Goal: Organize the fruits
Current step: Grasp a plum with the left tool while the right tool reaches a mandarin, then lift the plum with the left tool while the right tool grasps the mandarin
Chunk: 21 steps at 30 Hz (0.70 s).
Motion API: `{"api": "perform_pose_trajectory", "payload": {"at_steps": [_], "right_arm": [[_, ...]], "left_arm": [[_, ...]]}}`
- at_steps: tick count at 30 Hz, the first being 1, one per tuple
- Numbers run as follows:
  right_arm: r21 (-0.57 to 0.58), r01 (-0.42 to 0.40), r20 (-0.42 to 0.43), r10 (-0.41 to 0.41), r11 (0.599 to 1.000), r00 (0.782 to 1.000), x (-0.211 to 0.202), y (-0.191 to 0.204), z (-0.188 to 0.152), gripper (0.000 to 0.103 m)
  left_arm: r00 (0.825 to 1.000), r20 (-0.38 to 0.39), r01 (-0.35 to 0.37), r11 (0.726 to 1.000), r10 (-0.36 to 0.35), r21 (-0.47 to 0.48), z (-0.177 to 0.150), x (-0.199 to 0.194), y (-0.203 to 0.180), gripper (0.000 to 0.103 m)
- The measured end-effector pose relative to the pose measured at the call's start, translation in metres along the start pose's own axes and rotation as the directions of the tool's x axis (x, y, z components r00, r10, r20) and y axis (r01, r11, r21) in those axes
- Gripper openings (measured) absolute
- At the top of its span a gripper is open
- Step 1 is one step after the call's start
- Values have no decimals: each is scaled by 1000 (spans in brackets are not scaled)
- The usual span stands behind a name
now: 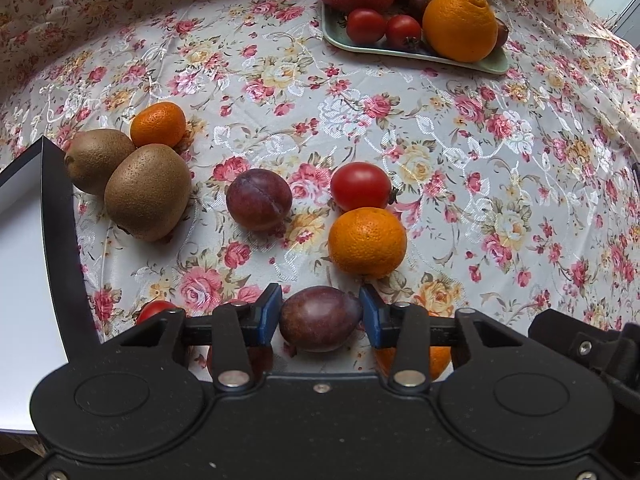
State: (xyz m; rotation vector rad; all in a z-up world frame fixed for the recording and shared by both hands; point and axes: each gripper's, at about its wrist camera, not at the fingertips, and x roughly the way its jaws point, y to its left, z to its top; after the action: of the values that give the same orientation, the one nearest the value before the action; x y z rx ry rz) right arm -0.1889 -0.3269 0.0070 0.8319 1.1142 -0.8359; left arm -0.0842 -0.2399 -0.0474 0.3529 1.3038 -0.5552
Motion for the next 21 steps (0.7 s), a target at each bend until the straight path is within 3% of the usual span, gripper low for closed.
{"api": "perform_pose_trajectory", "payload": {"at_steps": [21], "right_arm": [[-72,-35,-67,30,997,997,24,35,-17,53]], "left_arm": [[993,111,-25,994,37,-108,13,-48,54,50]]}}
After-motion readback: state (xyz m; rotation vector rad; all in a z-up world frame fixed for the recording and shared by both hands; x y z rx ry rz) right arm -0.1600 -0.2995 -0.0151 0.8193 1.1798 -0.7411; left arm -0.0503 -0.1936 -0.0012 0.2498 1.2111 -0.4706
